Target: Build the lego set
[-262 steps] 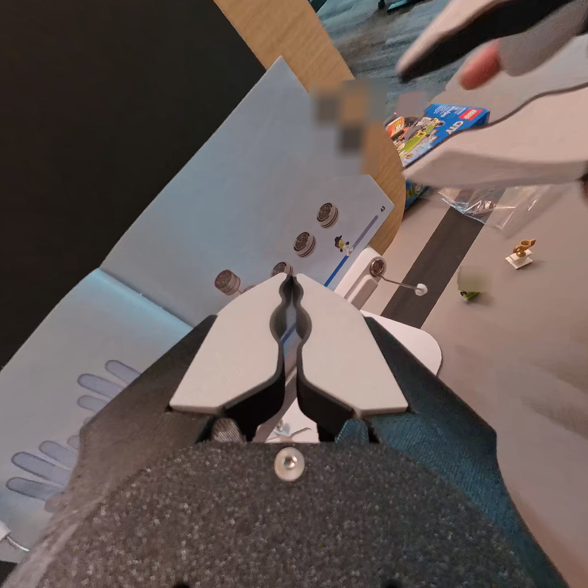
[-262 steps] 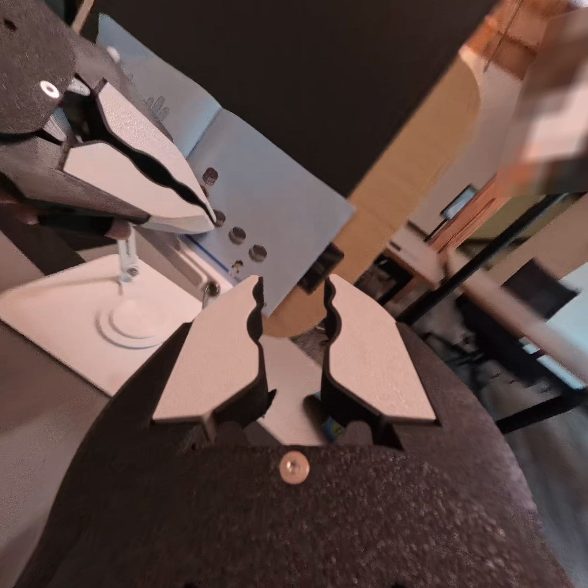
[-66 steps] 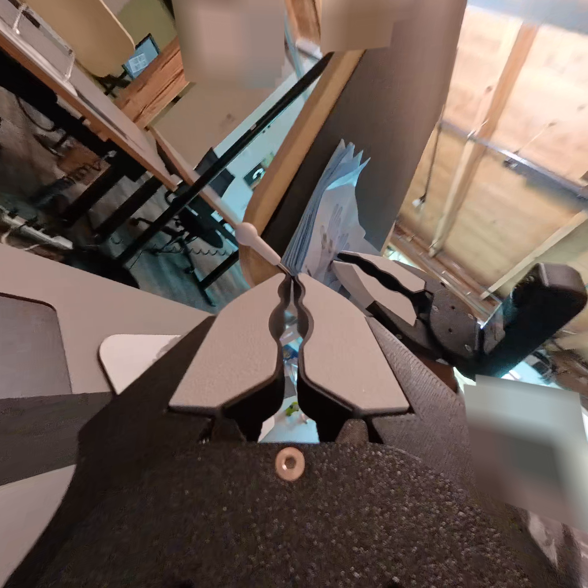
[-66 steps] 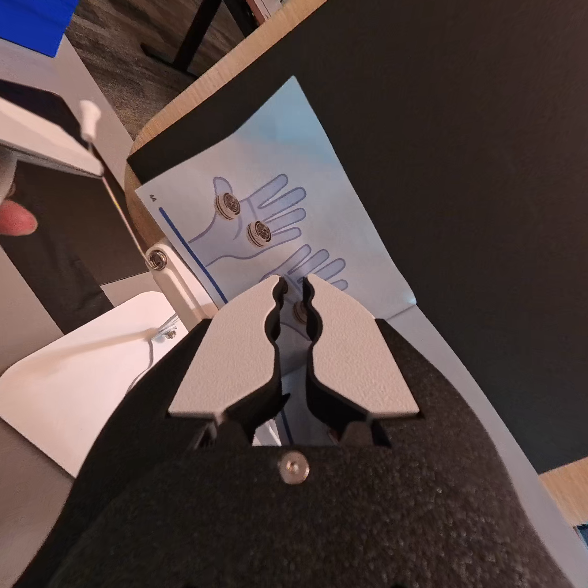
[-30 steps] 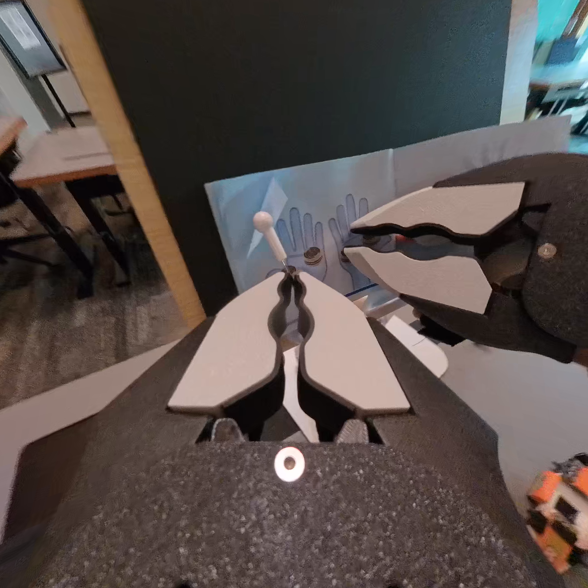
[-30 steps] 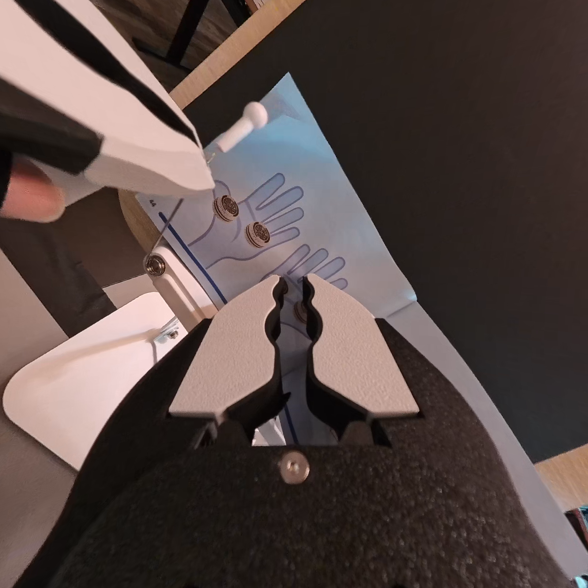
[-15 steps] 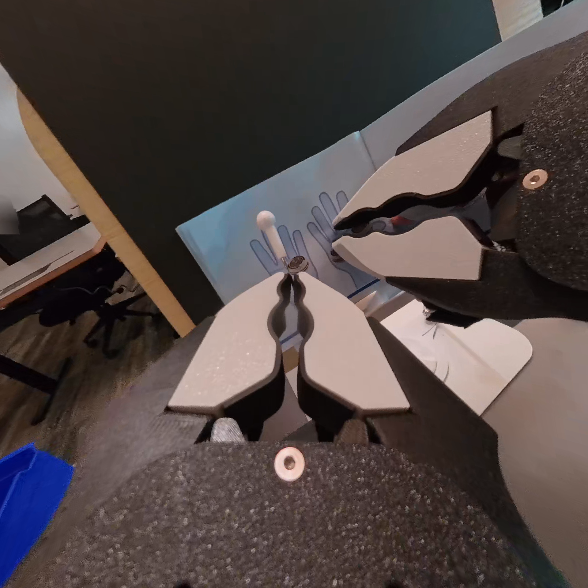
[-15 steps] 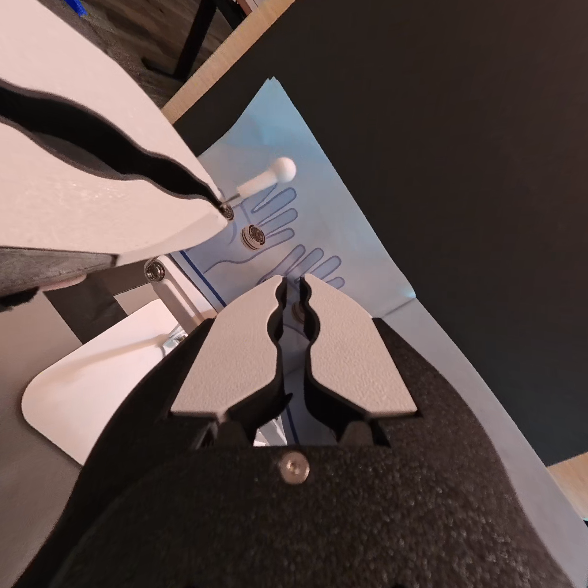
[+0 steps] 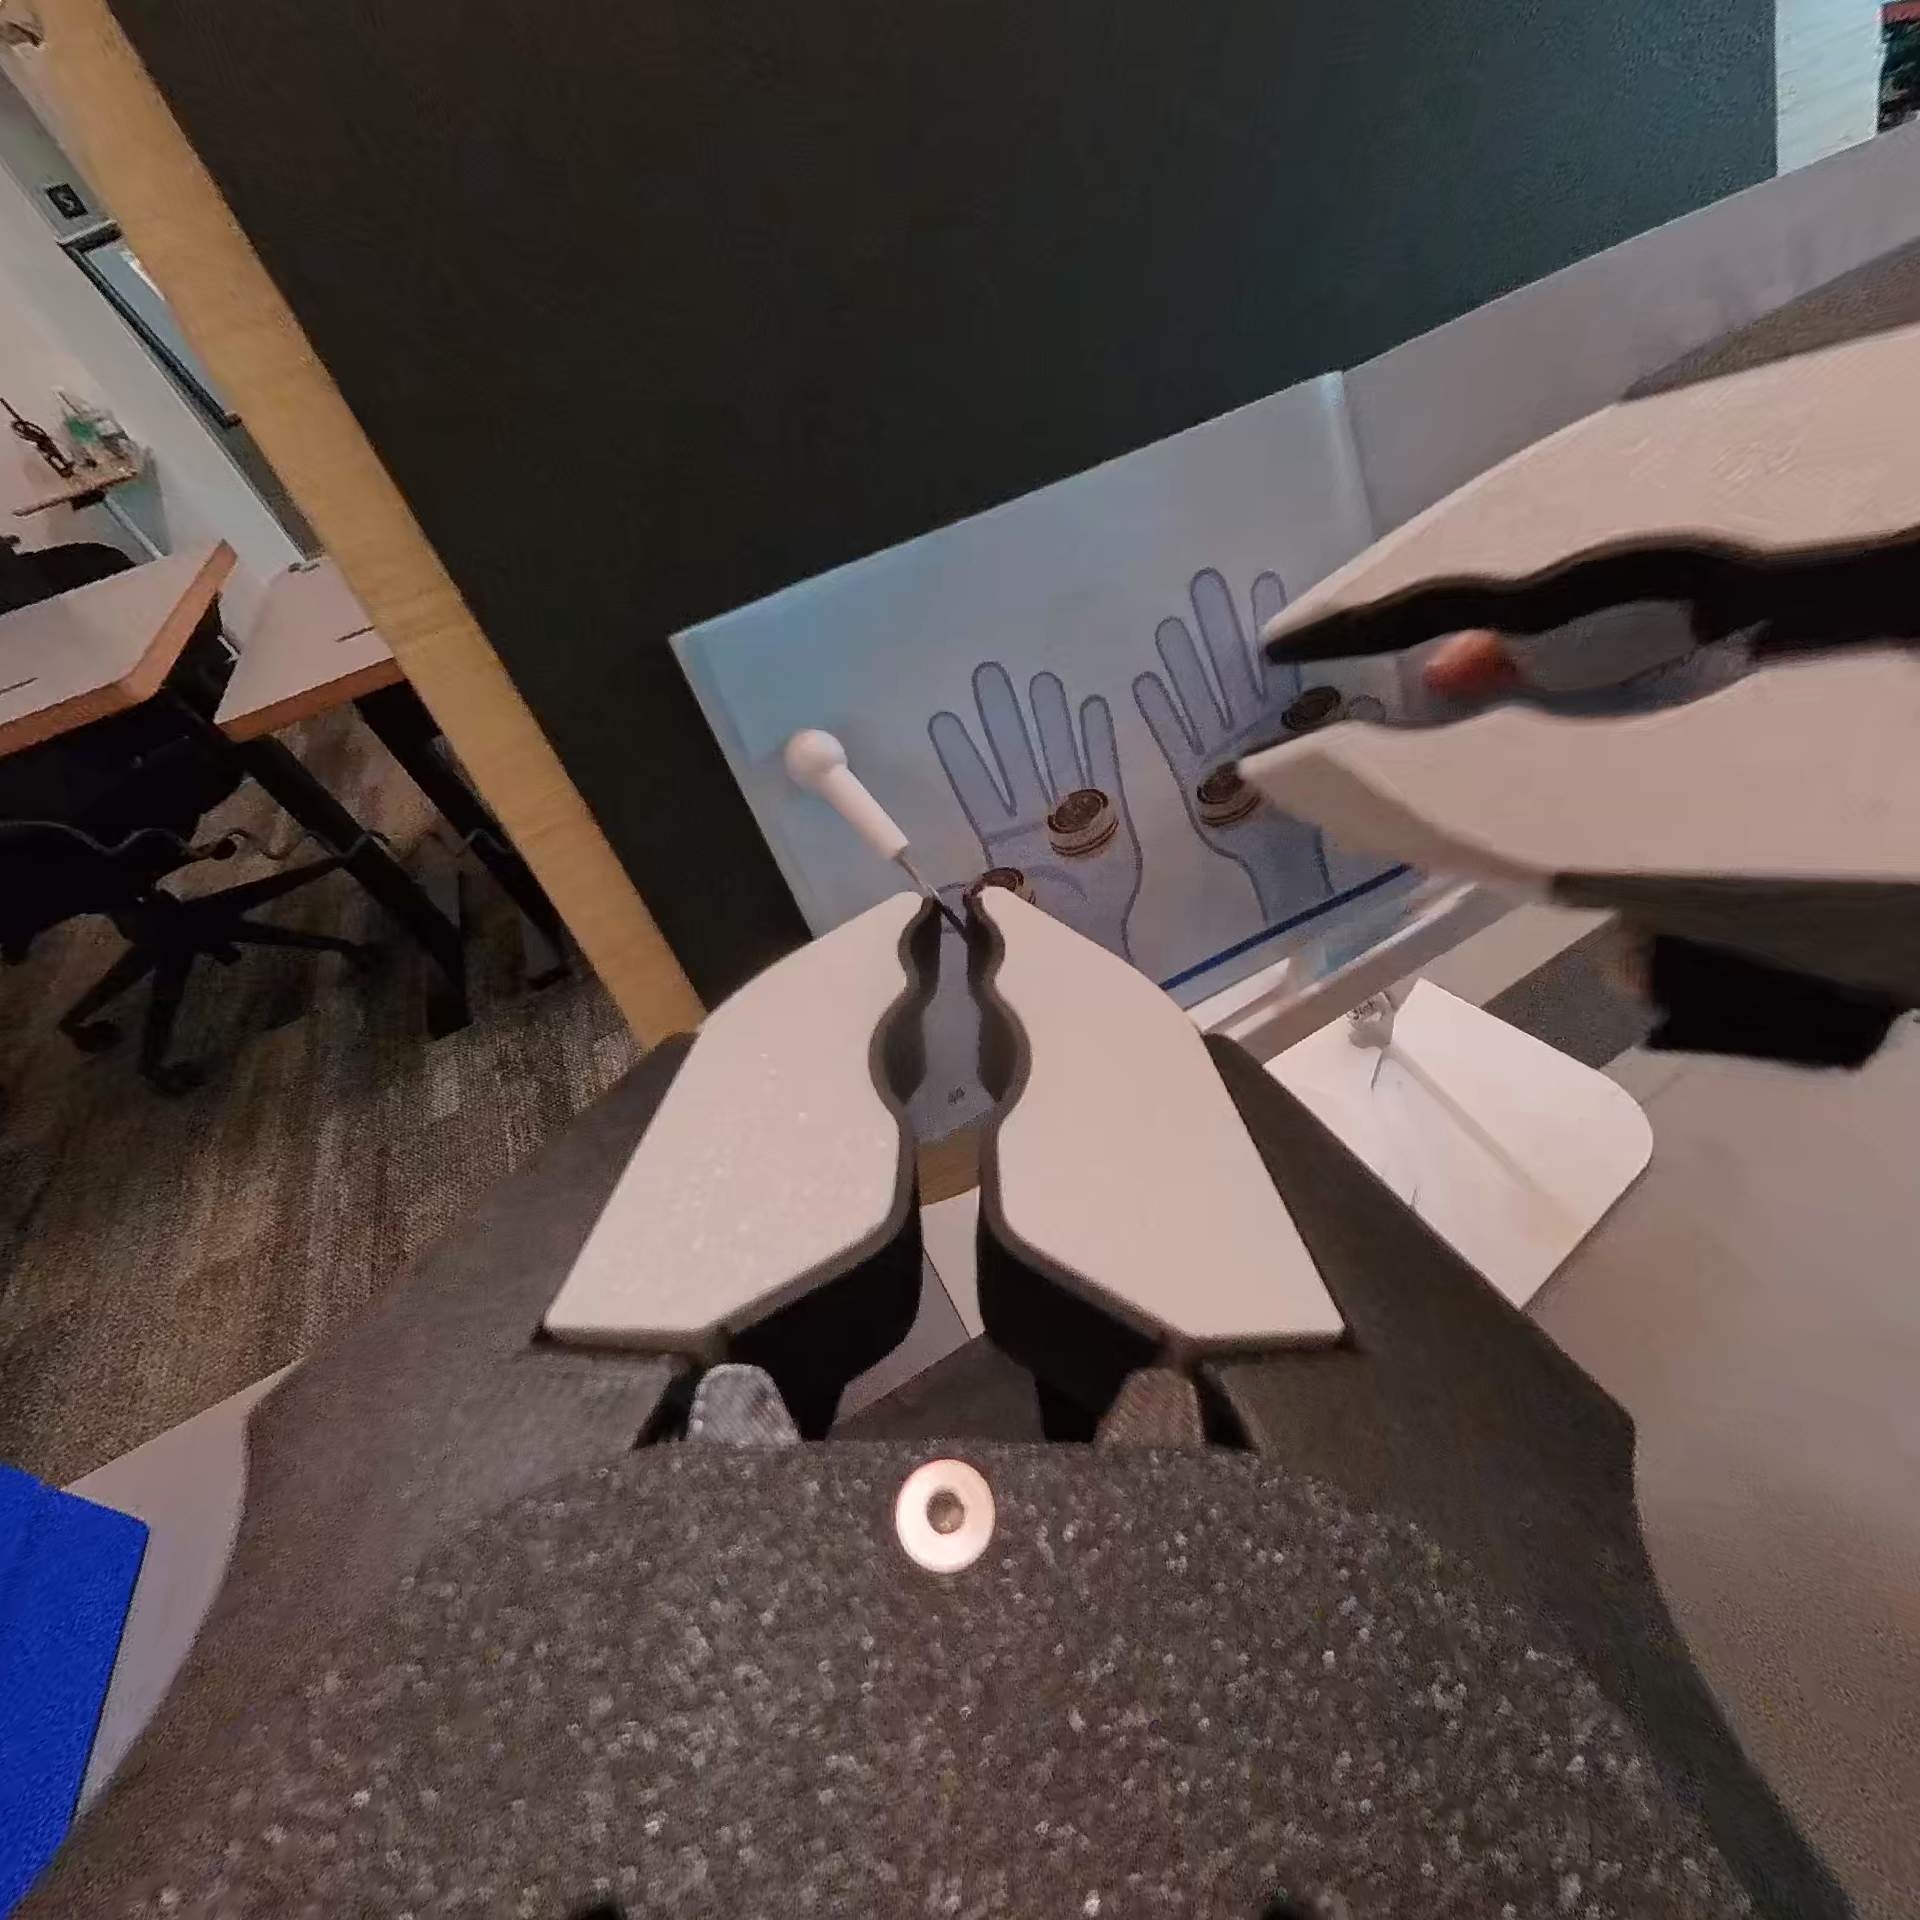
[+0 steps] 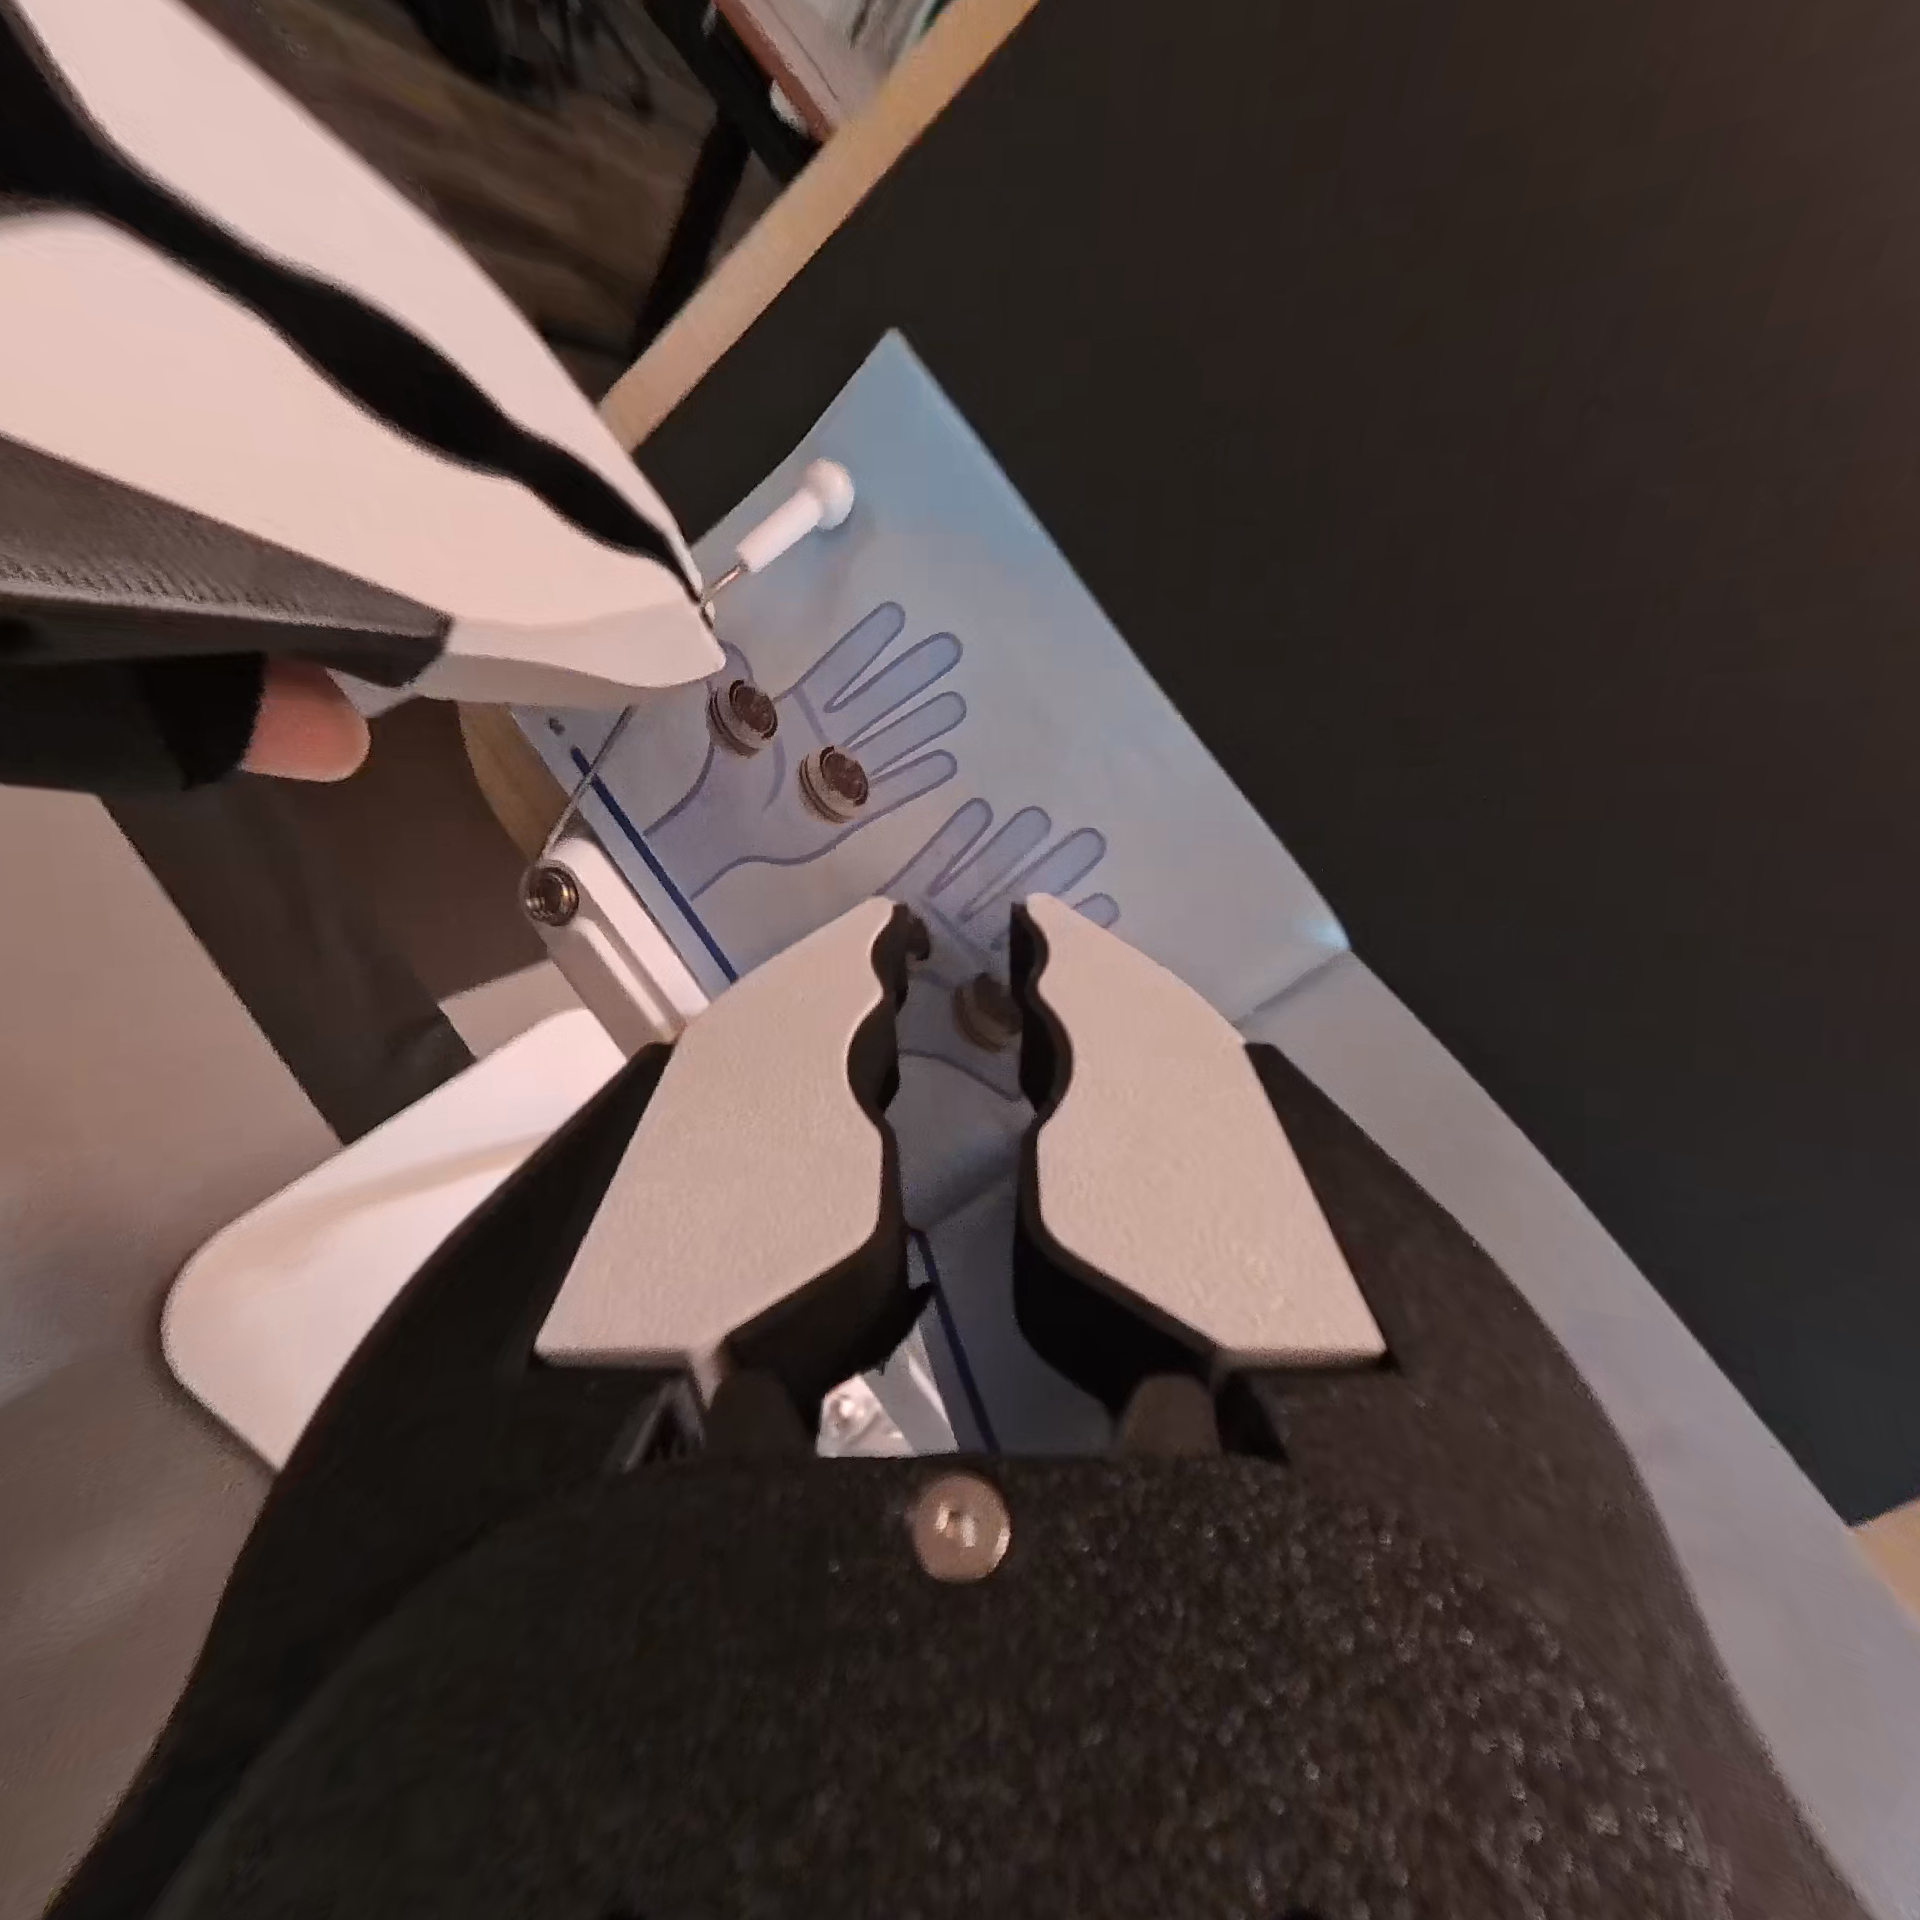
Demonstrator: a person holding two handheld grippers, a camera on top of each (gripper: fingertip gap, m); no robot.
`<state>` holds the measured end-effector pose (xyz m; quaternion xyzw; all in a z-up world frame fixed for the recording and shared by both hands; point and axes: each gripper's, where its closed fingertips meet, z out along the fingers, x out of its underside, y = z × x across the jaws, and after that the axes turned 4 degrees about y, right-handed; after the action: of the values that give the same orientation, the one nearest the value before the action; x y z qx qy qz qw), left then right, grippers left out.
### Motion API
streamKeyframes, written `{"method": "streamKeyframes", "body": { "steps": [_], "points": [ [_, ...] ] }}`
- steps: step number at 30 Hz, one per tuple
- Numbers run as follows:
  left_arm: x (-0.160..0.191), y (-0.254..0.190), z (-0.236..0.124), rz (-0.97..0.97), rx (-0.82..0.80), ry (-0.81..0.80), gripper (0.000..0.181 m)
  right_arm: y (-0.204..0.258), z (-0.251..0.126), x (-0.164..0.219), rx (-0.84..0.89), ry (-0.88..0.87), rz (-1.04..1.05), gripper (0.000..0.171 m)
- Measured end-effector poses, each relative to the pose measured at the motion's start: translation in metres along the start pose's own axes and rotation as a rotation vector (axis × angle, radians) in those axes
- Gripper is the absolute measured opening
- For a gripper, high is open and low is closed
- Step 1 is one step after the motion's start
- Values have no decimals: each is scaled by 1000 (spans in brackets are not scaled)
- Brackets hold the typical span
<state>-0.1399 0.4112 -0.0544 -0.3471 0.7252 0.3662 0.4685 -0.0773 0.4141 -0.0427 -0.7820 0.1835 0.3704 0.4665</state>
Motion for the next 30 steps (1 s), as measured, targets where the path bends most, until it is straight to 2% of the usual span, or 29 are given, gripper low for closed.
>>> {"method": "streamKeyframes", "body": {
  "steps": [4,8,11,14,18,23,30],
  "points": [
    [5,0,-5,7,-5,-19,7,-18,-29,17,-12,-23,140,20],
    [1,-2,-19,23,-71,-74,3,-37,-46,62,47,52,117,21],
    [-5,-23,-24,60,-44,-108,4,-51,-50,94,81,124,92,23],
    [-10,-61,-21,118,64,-108,5,-64,-53,109,118,141,70,22],
    [-15,-103,-3,221,144,-58,5,-76,-56,112,157,137,54,20],
    [-12,-122,39,305,170,93,6,-79,-59,115,152,127,83,21],
    [-14,-121,55,345,113,153,0,-71,-90,138,52,45,369,22]
  ]
}}
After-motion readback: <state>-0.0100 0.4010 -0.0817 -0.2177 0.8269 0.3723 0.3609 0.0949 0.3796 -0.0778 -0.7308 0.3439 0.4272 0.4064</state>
